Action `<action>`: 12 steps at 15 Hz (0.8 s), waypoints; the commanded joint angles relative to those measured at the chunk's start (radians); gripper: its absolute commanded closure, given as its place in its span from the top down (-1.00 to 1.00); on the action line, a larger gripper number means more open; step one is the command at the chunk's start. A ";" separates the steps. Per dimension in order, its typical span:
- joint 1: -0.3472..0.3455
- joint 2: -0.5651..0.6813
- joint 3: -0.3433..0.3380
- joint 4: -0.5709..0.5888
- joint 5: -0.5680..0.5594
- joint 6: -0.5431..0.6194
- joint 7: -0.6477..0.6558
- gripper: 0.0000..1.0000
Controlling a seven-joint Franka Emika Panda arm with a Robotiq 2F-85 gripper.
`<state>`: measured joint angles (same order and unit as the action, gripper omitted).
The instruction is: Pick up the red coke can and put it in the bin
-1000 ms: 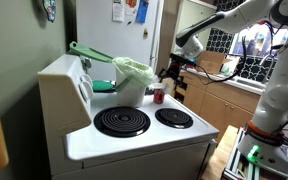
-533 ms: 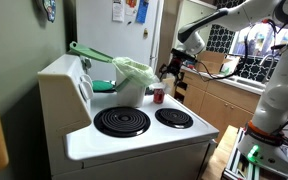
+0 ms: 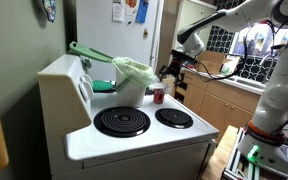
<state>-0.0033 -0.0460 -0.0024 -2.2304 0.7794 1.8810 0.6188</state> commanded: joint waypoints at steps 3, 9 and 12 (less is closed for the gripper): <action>-0.004 0.026 -0.002 -0.015 0.038 -0.009 -0.011 1.00; 0.003 0.043 0.004 -0.027 -0.012 0.027 0.003 1.00; 0.012 0.039 0.013 -0.029 -0.046 0.062 0.017 1.00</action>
<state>-0.0014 -0.0020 0.0011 -2.2382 0.7756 1.8955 0.6172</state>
